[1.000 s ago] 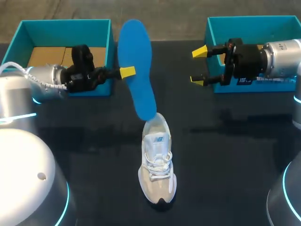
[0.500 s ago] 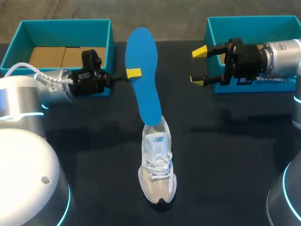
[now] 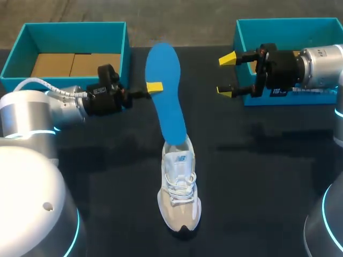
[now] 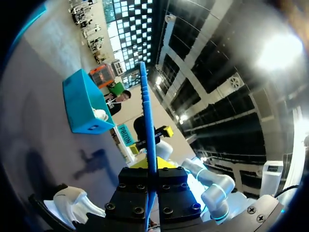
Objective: Take the shoe out of the shoebox, open the shoe tongue, remove and reinsert the insole, then place the shoe into the shoebox
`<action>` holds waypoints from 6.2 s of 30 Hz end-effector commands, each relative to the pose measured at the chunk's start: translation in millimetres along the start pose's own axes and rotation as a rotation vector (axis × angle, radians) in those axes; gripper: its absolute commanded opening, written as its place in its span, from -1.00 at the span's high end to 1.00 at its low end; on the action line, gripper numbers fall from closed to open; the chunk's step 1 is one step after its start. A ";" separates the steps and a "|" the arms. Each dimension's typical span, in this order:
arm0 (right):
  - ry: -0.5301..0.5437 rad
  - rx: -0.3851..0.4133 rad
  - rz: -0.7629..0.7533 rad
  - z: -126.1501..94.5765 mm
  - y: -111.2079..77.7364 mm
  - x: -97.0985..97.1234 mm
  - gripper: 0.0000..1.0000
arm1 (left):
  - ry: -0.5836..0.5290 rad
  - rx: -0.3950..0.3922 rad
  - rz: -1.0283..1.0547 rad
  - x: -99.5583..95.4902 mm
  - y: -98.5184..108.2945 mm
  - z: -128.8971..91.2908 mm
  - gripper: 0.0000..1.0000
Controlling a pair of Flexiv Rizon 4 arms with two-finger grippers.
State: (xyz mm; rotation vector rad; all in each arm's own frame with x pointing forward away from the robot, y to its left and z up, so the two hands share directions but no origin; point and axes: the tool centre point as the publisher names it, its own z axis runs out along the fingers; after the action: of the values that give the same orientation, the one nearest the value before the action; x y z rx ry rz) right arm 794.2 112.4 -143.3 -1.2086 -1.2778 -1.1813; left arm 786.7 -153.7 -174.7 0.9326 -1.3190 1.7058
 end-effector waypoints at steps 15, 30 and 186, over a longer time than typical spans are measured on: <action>0.001 -0.003 -0.001 1.0 -0.5 -0.6 -1.00 | 0.016 0.058 -0.261 -32.1 -2.4 2.7 1.00; -0.126 0.010 -0.007 -0.2 0.8 7.3 -1.00 | 0.004 0.046 -0.276 -38.2 -5.1 4.9 1.00; 0.027 -0.017 -0.016 42.9 -20.5 29.4 -1.00 | 0.004 0.046 -0.276 -38.2 -5.1 4.9 1.00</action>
State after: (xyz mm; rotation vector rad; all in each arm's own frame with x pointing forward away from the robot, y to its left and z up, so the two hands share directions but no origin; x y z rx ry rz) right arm 772.8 155.6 -109.8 -1.4176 -1.4876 -1.0558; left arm 809.1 -163.0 -205.2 1.0841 -1.0956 1.5272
